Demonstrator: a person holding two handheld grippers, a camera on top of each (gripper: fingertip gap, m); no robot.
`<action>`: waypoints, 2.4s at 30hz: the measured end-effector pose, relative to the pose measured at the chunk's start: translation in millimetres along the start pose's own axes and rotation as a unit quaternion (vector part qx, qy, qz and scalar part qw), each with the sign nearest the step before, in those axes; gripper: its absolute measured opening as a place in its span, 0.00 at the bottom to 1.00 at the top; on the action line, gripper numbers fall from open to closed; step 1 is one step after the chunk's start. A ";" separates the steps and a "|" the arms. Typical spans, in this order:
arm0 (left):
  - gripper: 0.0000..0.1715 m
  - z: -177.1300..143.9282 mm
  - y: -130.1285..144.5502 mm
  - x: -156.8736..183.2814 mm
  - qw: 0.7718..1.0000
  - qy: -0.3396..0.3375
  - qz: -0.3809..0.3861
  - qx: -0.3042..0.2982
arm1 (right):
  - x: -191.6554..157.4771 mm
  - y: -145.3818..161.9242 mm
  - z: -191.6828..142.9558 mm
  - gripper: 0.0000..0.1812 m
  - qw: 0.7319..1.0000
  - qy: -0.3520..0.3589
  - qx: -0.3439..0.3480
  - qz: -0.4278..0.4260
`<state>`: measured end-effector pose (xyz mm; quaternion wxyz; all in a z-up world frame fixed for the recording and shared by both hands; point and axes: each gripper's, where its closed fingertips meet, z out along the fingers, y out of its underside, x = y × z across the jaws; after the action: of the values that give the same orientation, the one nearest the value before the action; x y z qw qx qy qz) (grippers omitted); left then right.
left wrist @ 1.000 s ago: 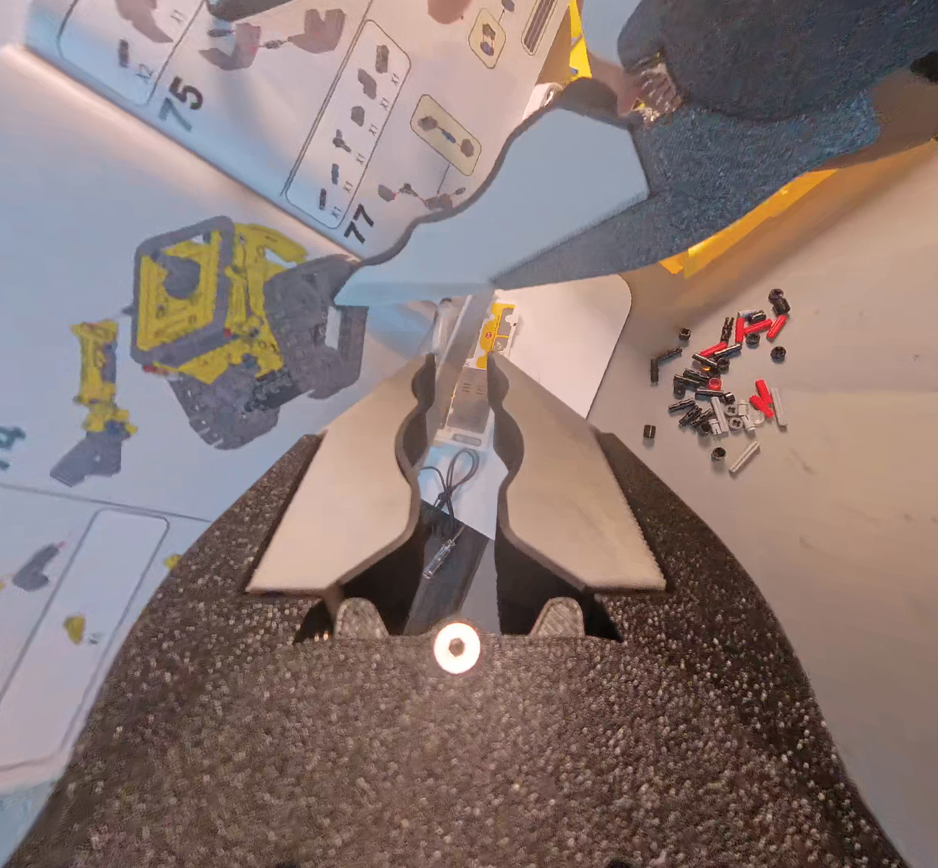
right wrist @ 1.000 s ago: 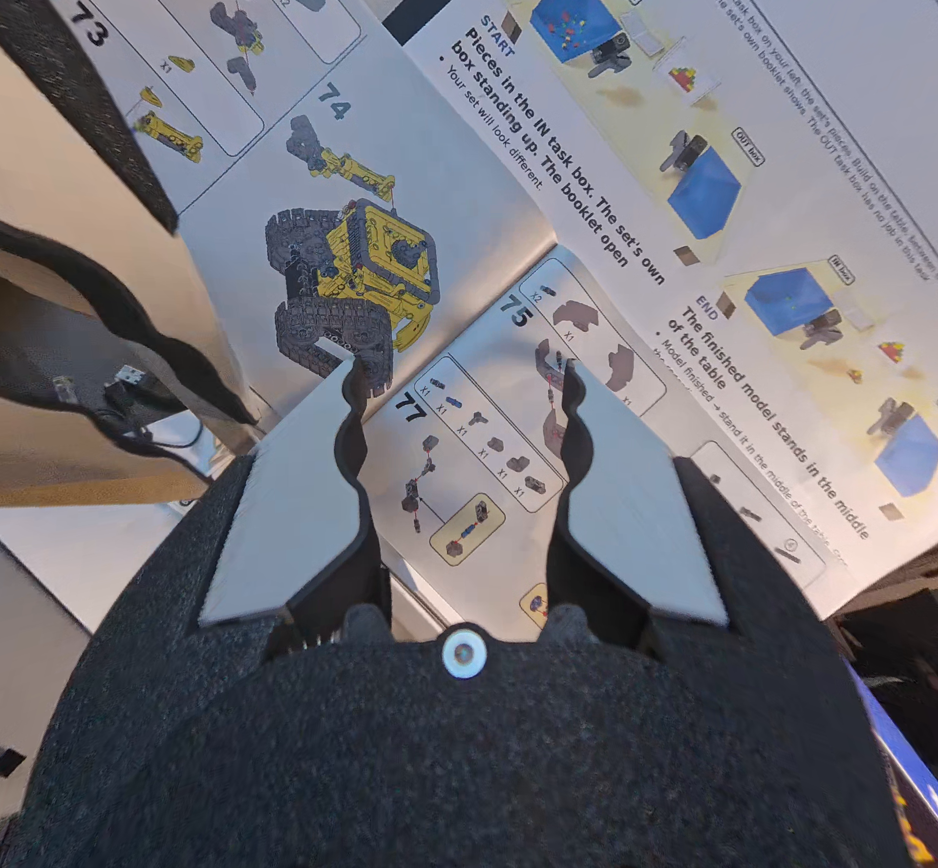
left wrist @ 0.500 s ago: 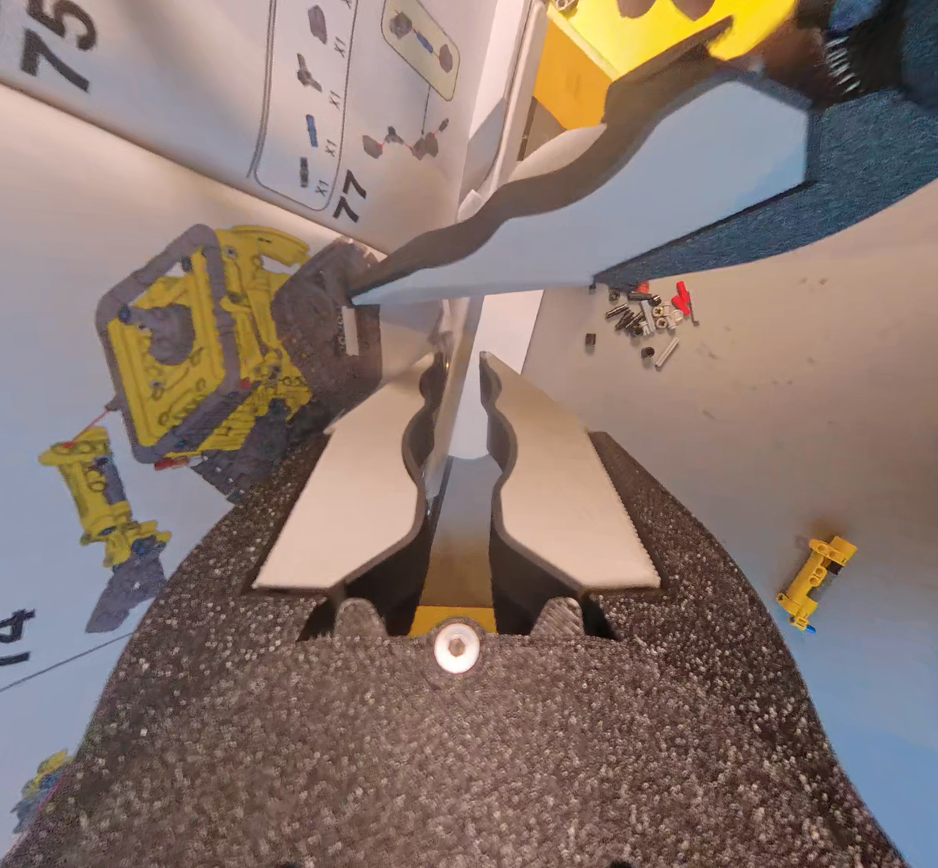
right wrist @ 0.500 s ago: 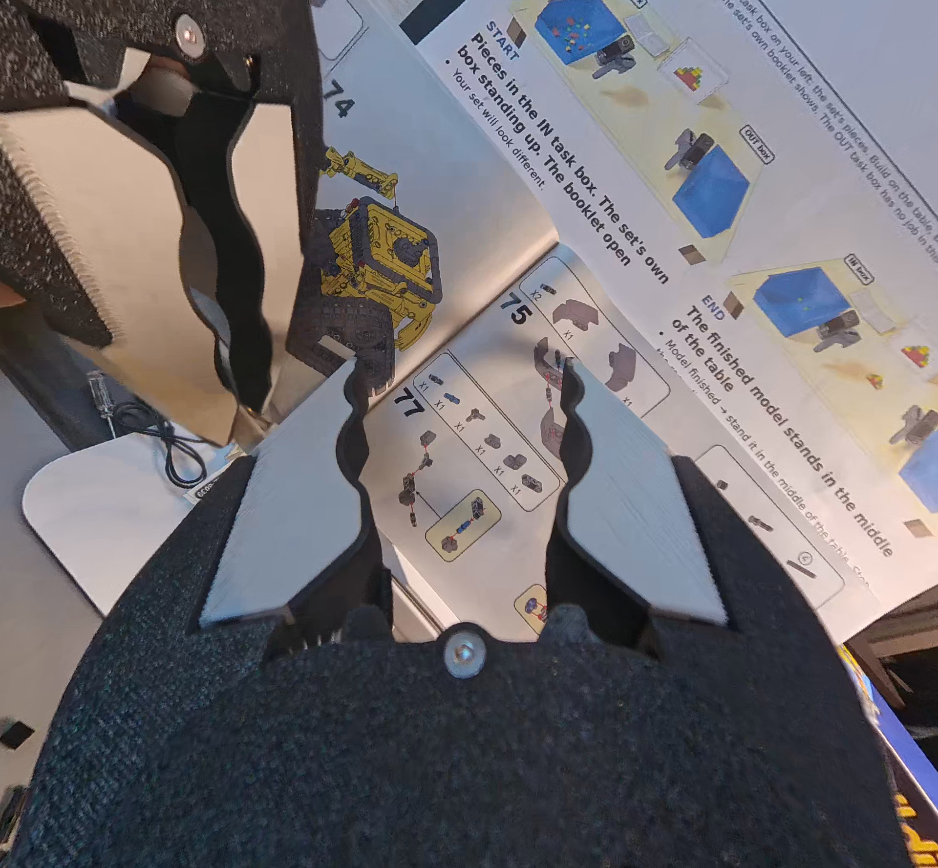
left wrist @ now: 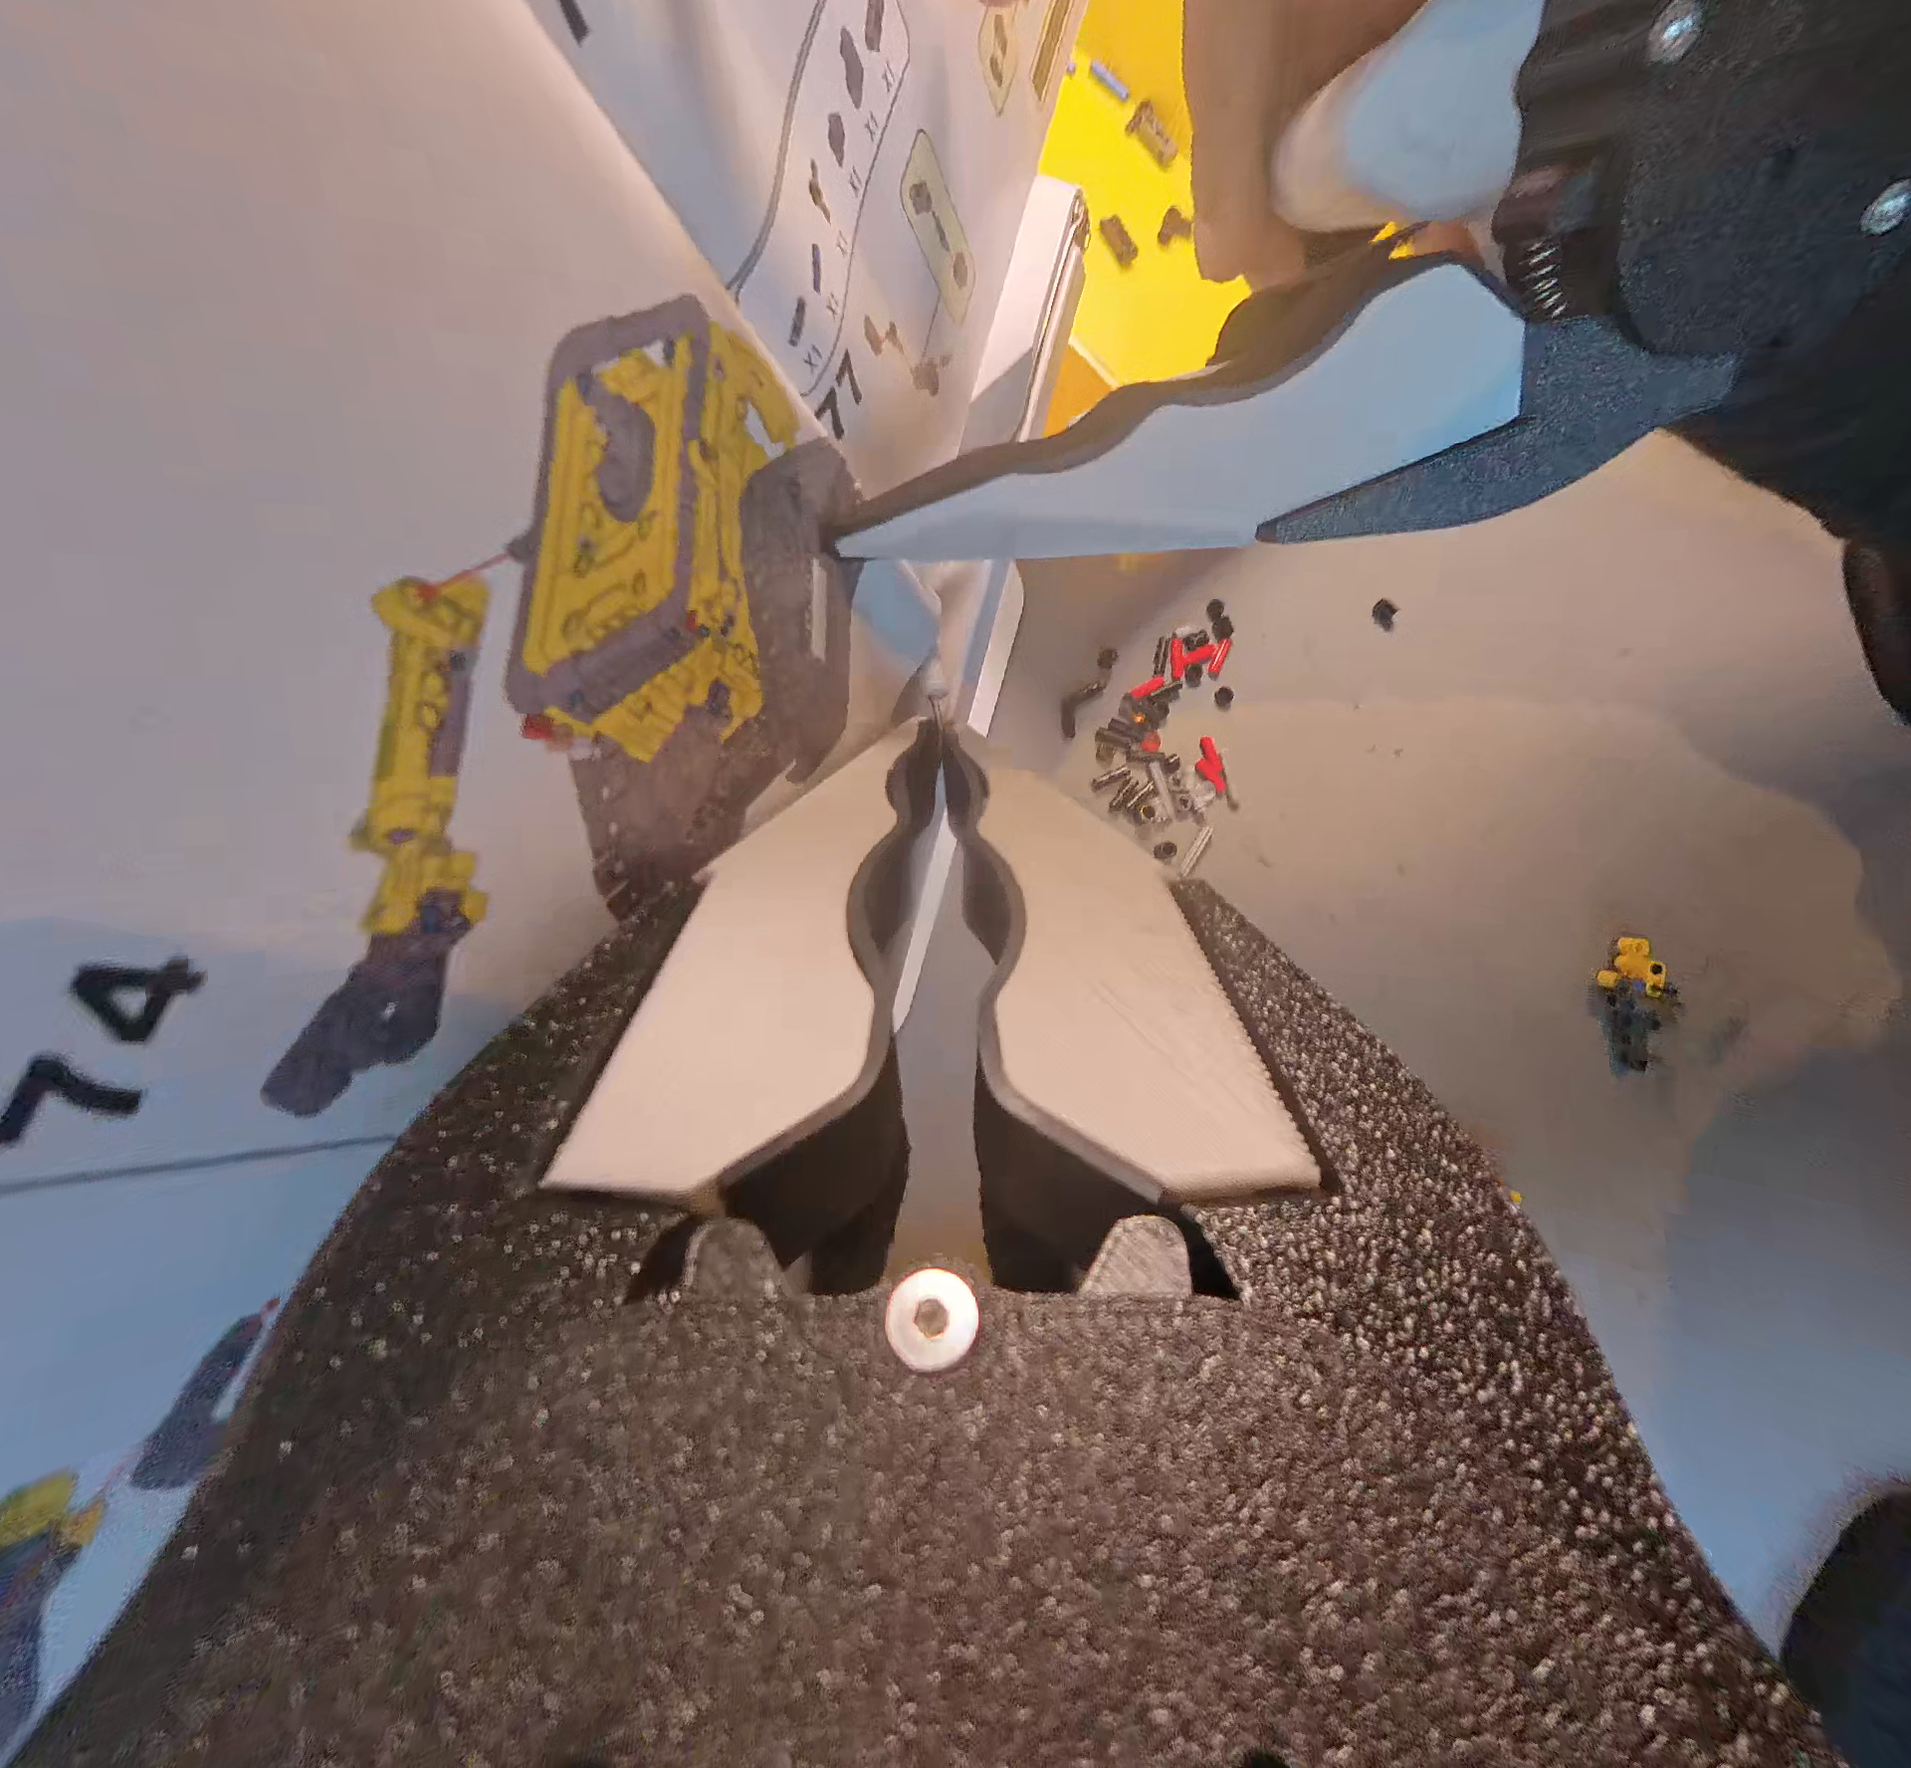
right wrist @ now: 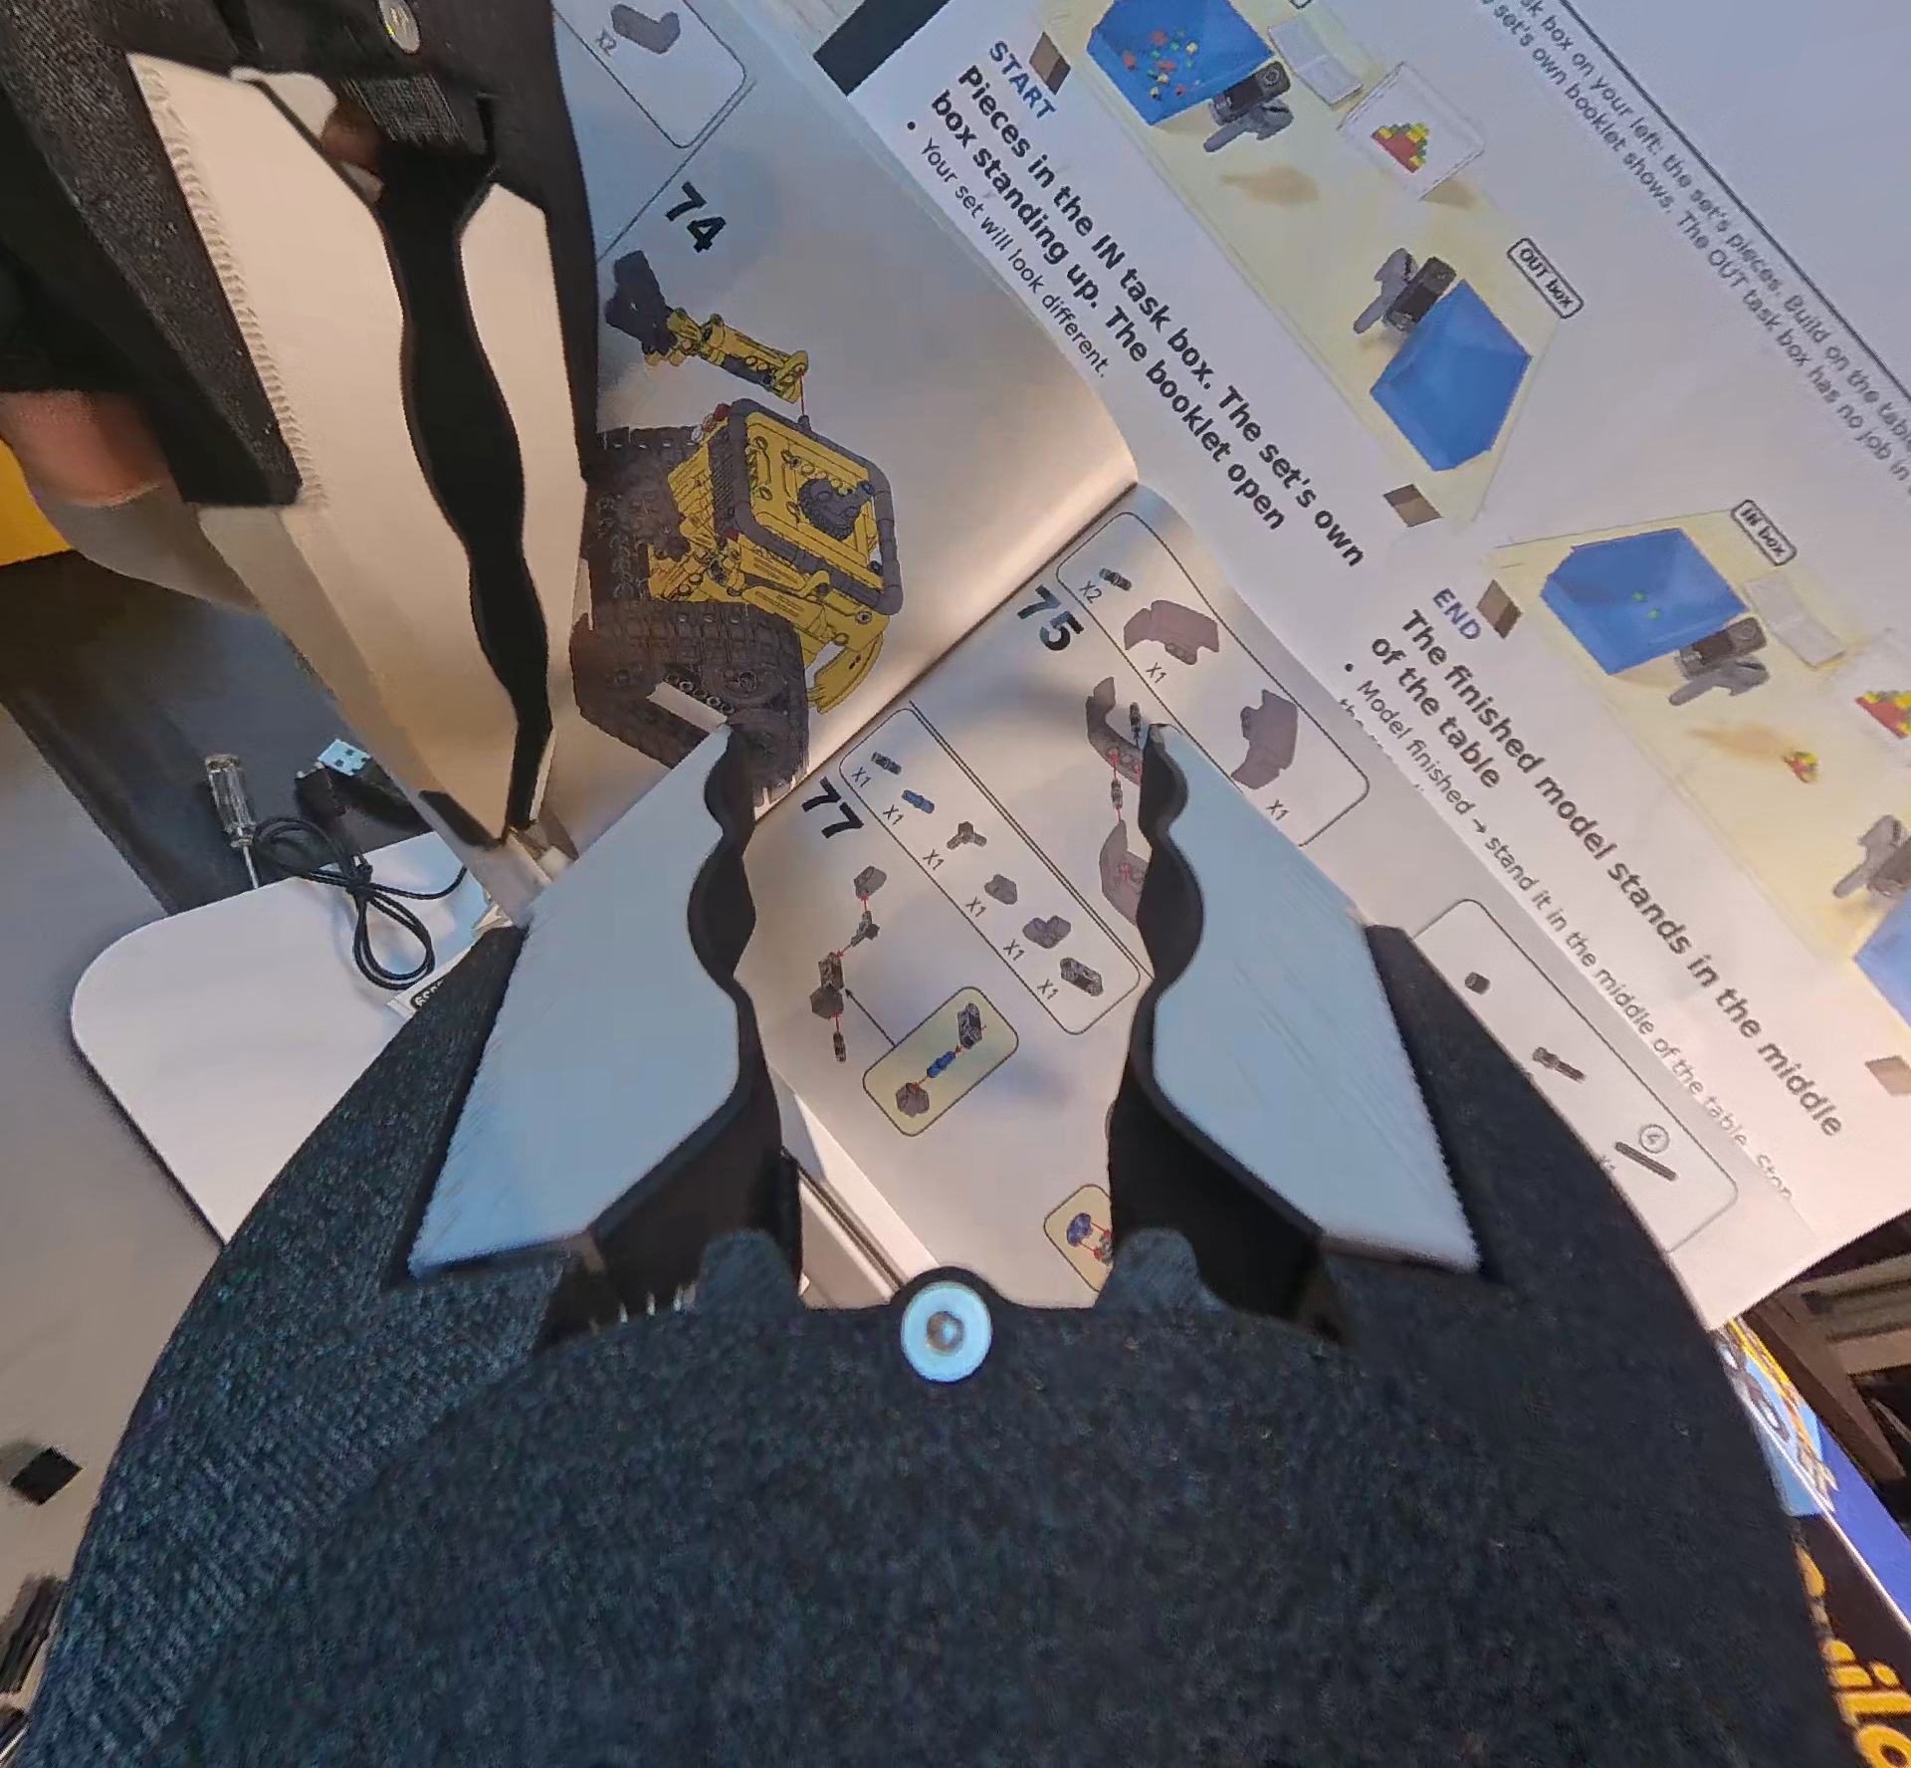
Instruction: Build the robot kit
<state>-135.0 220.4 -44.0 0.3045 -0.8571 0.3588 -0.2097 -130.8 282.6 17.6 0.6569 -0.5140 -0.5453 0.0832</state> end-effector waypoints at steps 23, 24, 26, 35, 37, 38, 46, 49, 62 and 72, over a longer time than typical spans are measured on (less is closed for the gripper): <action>0.00 -20.1 -7.4 11.6 0.984 -0.037 0.033 0.169 | -0.1 -1.6 -2.4 0.40 1.000 0.013 0.027 0.003; 0.00 -17.7 -8.7 7.2 0.984 -0.053 0.031 0.170 | 0.0 -1.5 -3.3 0.40 1.000 0.007 0.029 0.008; 0.00 -18.4 -11.1 1.1 0.982 -0.066 0.021 0.178 | 0.5 -0.9 -6.5 0.40 0.999 -0.003 0.030 0.017; 0.01 -21.0 -9.1 -8.6 0.979 -0.158 0.034 0.125 | 29.2 23.6 -33.2 0.39 0.995 0.001 0.025 0.093; 0.02 -20.3 -5.9 -10.7 0.976 -0.182 0.045 0.108 | 32.4 40.7 -35.1 0.38 0.998 0.024 -0.010 0.054; 0.02 -19.4 -4.4 -11.4 0.975 -0.191 0.047 0.102 | 33.7 47.1 -36.7 0.38 0.999 0.035 -0.019 0.033; 0.02 -17.2 9.6 -18.1 0.961 -0.262 0.053 0.073 | 38.2 69.5 -49.0 0.39 0.998 0.050 -0.038 0.022; 0.01 -15.9 10.2 -18.2 0.955 -0.276 0.091 0.065 | 37.7 75.1 -52.1 0.38 0.998 0.044 -0.034 0.023; 0.01 -15.5 13.2 -19.2 0.950 -0.268 0.161 -0.021 | 38.2 77.0 -53.6 0.36 0.998 0.039 -0.038 0.031; 0.15 -22.0 -1.6 0.1 0.954 -0.262 0.117 0.086 | 42.2 81.9 -59.0 0.35 0.997 0.030 -0.042 0.058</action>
<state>-146.8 213.0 -26.9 0.4828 -0.8044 0.3450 0.0295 -30.0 313.9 -11.2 0.6448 -0.5743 -0.4978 0.0822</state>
